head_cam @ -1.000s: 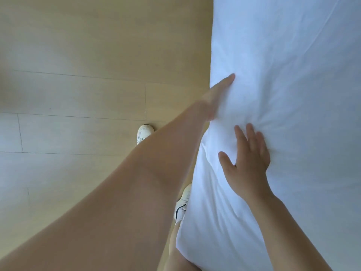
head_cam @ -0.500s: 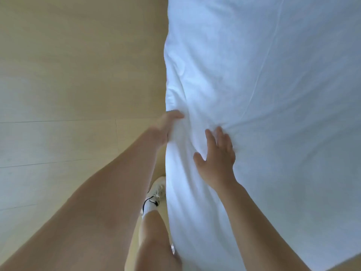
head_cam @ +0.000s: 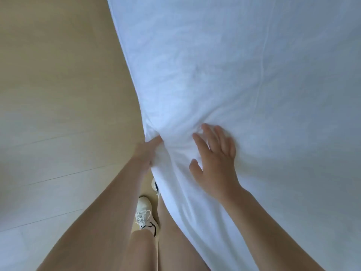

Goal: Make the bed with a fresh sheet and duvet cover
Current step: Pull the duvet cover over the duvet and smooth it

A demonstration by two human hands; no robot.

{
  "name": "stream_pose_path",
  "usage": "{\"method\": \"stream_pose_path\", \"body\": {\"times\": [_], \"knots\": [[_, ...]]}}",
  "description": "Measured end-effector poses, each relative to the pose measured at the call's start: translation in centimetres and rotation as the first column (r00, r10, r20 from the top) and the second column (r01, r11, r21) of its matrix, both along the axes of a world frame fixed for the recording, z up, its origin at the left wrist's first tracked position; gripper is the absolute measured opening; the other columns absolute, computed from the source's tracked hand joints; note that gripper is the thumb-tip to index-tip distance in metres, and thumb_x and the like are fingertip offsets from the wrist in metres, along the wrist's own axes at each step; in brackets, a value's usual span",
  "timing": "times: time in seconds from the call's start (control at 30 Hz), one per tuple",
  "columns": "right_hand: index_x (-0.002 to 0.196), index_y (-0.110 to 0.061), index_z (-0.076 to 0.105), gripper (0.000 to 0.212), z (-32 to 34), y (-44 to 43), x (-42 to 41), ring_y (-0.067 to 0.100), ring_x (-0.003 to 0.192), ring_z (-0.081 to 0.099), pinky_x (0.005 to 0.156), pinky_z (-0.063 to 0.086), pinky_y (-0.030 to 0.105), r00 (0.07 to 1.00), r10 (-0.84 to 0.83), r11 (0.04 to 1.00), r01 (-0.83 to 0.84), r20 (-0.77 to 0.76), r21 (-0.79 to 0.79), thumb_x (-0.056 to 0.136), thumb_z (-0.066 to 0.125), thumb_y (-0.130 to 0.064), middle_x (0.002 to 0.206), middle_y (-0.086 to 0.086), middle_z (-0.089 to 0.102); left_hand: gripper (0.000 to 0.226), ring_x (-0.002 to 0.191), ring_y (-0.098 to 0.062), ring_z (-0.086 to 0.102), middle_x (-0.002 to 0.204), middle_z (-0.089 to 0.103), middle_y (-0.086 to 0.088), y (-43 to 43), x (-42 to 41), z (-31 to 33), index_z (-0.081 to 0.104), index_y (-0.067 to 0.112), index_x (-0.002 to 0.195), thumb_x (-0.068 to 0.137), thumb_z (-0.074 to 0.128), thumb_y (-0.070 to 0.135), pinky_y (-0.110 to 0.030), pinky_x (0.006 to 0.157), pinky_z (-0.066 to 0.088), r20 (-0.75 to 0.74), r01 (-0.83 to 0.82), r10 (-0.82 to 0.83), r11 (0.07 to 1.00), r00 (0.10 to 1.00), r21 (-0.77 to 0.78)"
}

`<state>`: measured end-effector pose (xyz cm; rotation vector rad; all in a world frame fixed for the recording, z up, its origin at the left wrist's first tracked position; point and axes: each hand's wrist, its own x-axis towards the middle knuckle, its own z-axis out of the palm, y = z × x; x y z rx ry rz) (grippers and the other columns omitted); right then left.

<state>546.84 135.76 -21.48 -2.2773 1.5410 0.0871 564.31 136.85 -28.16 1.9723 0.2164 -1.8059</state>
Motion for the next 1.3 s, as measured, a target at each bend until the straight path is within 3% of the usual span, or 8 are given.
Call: {"method": "stream_pose_path", "body": {"times": [0.1, 0.3, 0.53, 0.7, 0.87, 0.97, 1.07, 1.3], "knots": [[0.124, -0.015, 0.045, 0.049, 0.8, -3.0, -0.1, 0.031, 0.131, 0.028, 0.104, 0.02, 0.045, 0.997, 0.002, 0.999, 0.002, 0.083, -0.052, 0.076, 0.041, -0.025, 0.141, 0.006, 0.034, 0.029, 0.084, -0.024, 0.062, 0.089, 0.065, -0.006, -7.7, -0.9, 0.5, 0.063, 0.01, 0.092, 0.094, 0.048, 0.035, -0.032, 0.073, 0.052, -0.11, -0.064, 0.049, 0.988, 0.993, -0.139], [0.128, -0.015, 0.043, 0.052, 0.5, -7.5, 0.5, 0.033, 0.131, 0.029, 0.105, 0.02, 0.046, 0.996, 0.0, 0.996, 0.007, 0.087, -0.09, 0.077, 0.045, -0.024, 0.142, 0.008, 0.032, 0.036, 0.059, -0.014, 0.03, 0.065, 0.035, -0.008, -15.5, 1.0, -0.3, 0.036, 0.01, 0.068, 0.103, 0.028, 0.006, -0.012, 0.036, 0.035, 0.071, 0.048, -0.039, 0.991, 0.997, -0.123], [0.134, -0.017, 0.038, 0.06, 0.3, -13.6, 4.1, 0.032, 0.135, 0.024, 0.107, 0.015, 0.046, 1.0, -0.02, 0.999, 0.019, -0.013, -0.044, 0.076, 0.044, -0.034, 0.147, 0.008, 0.029, 0.059, 0.082, -0.024, 0.063, 0.086, 0.065, 0.0, -14.4, 8.4, -0.8, 0.063, 0.013, 0.09, 0.071, 0.064, 0.068, -0.033, 0.077, 0.05, 0.269, 0.087, -0.093, 0.996, 0.959, 0.032], [0.135, -0.015, 0.037, 0.061, 1.6, -20.4, 8.2, 0.033, 0.135, 0.021, 0.107, 0.015, 0.046, 0.998, -0.052, 0.998, 0.052, -0.029, -0.022, 0.078, 0.043, -0.035, 0.147, 0.015, 0.037, 0.068, 0.098, -0.014, 0.068, 0.108, 0.071, 0.005, -24.4, 11.4, -0.9, 0.063, 0.026, 0.108, 0.074, 0.044, 0.082, -0.04, 0.089, 0.051, -0.187, -0.332, 0.295, 0.918, 0.937, -0.216], [0.142, -0.016, 0.031, 0.065, 1.8, -28.0, 12.7, 0.029, 0.14, 0.013, 0.111, 0.006, 0.035, 0.955, -0.296, 0.955, 0.296, 0.026, 0.012, 0.083, 0.043, -0.04, 0.153, 0.016, 0.028, 0.073, 0.123, -0.031, 0.053, 0.134, 0.057, -0.004, -38.9, 16.0, 0.6, 0.057, 0.029, 0.128, 0.078, 0.039, 0.079, -0.05, 0.1, 0.043, -0.392, -0.278, 0.098, 0.857, 0.915, -0.434], [0.147, -0.016, 0.029, 0.073, 2.2, -32.0, 16.8, 0.025, 0.144, 0.006, 0.113, 0.001, 0.034, 0.932, -0.361, 0.929, 0.359, 0.012, 0.084, 0.084, 0.037, -0.05, 0.157, 0.011, 0.019, 0.036, 0.08, -0.016, 0.068, 0.09, 0.07, 0.003, -40.1, 18.8, 0.2, 0.065, 0.02, 0.093, 0.084, 0.062, 0.054, -0.028, 0.072, 0.056, -0.12, -0.28, 0.257, 0.923, 0.959, -0.264], [0.151, -0.023, 0.016, 0.078, 2.4, -35.2, 20.3, 0.019, 0.145, -0.009, 0.114, -0.006, 0.034, 0.952, -0.305, 0.928, 0.306, -0.036, 0.213, 0.082, 0.026, -0.058, 0.16, 0.002, 0.001, 0.038, 0.059, -0.01, 0.052, 0.075, 0.057, 0.003, -39.9, 20.0, -1.4, 0.056, 0.015, 0.095, 0.081, 0.067, 0.049, -0.017, 0.044, 0.043, 0.246, -0.006, 0.024, 0.997, 0.969, -0.075], [0.147, -0.014, 0.03, 0.075, 2.1, -40.9, 22.3, 0.033, 0.145, 0.007, 0.113, 0.006, 0.037, 0.95, -0.312, 0.933, 0.308, -0.008, 0.189, 0.082, 0.031, -0.05, 0.157, 0.01, 0.017, 0.072, 0.113, -0.02, 0.061, 0.125, 0.064, 0.0, -52.4, 22.1, 0.8, 0.063, 0.028, 0.115, 0.083, 0.02, 0.078, -0.037, 0.096, 0.049, -0.382, -0.276, 0.121, 0.881, 0.916, -0.384]]}}
